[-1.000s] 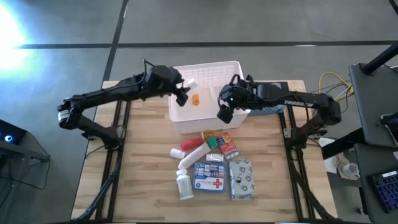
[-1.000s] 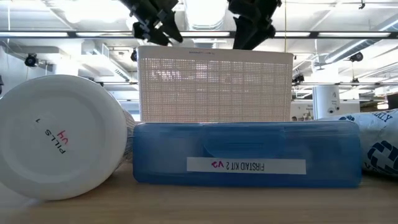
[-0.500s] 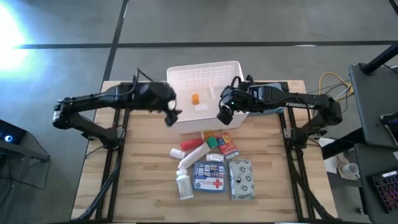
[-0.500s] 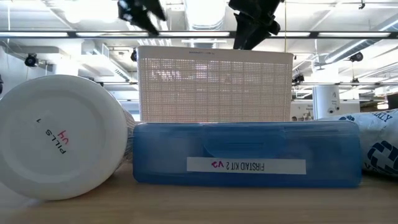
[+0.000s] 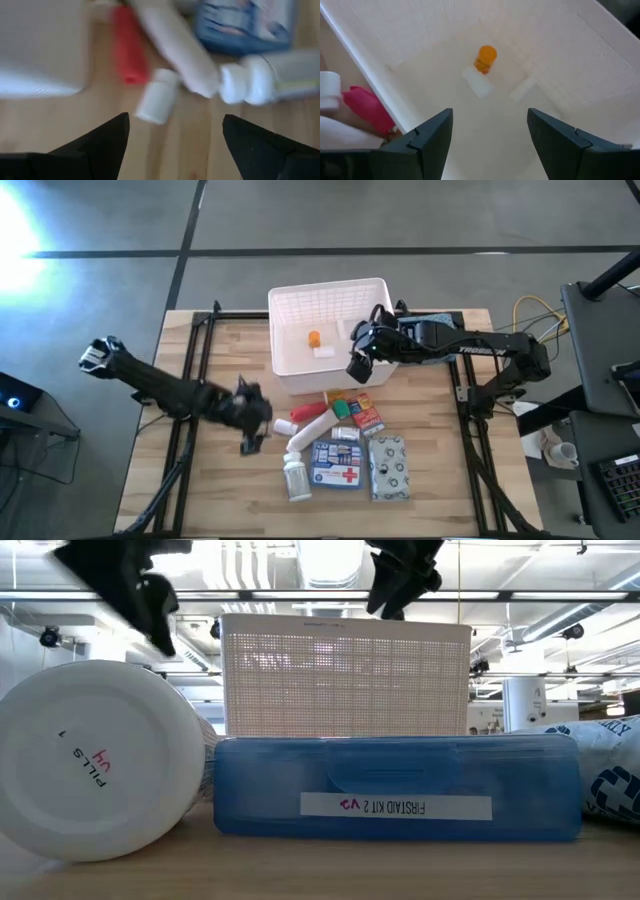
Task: Pick & place medical supplies in basket/bin
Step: Put the white pill bottle into the white container
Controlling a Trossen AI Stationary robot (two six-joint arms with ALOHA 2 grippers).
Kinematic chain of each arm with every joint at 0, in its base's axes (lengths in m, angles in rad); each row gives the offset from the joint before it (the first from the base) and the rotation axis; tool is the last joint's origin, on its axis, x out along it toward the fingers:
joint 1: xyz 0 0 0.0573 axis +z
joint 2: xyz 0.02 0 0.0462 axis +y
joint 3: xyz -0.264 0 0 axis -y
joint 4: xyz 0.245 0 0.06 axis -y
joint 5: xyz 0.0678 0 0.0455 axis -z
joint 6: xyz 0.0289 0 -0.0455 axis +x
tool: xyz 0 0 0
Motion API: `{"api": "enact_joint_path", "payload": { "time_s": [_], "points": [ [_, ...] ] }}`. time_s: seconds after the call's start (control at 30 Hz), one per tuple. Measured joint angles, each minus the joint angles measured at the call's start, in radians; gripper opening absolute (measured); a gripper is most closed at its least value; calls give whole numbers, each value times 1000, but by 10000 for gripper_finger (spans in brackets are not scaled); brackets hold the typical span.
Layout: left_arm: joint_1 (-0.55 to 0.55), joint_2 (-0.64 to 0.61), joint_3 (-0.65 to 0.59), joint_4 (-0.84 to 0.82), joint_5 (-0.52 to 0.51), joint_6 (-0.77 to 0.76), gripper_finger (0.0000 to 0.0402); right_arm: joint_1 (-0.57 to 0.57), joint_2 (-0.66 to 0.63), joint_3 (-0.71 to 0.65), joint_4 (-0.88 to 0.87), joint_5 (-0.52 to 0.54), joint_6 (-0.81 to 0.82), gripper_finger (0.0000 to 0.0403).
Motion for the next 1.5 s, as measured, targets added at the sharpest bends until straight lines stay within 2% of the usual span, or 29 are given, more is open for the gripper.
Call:
{"api": "enact_joint_path", "payload": {
  "time_s": [0.13, 0.27, 0.5, 0.63, 0.8, 0.9, 1.1, 1.23, 1.37, 1.43, 1.5],
  "points": [
    [-40, 33, -171, 245, -1, 144, 297, -1, 0, 0, 19, 0, -18, 246],
    [-7, 70, -252, 373, -4, 154, 297, -1, 0, 0, 15, 0, -17, 246],
    [62, 143, -267, 475, -7, 226, 297, 0, 0, 0, 10, -2, 3, 246],
    [85, 238, -266, 531, 25, 286, 297, 0, 0, 0, 8, -2, 4, 246],
    [93, 353, -231, 520, 38, 280, 292, 0, 0, 0, 7, -2, 4, 246],
    [93, 379, -187, 461, 41, 281, 262, 0, 0, 0, 4, -2, 10, 246],
    [93, 359, -137, 253, 43, 253, 156, 0, 0, 0, 2, -2, 10, 247],
    [85, 295, -122, 22, 58, 96, 155, 0, 0, 0, 1, -2, -6, 247],
    [42, 129, -96, -133, 74, -128, 155, 0, 0, 0, 1, 0, -28, 247],
    [21, 30, -59, -197, 53, -249, 155, -1, 0, 0, 2, 2, -41, 246],
    [8, -66, 4, -240, -32, -365, 155, -1, 0, 0, 3, 16, -49, 246]
  ]
}}
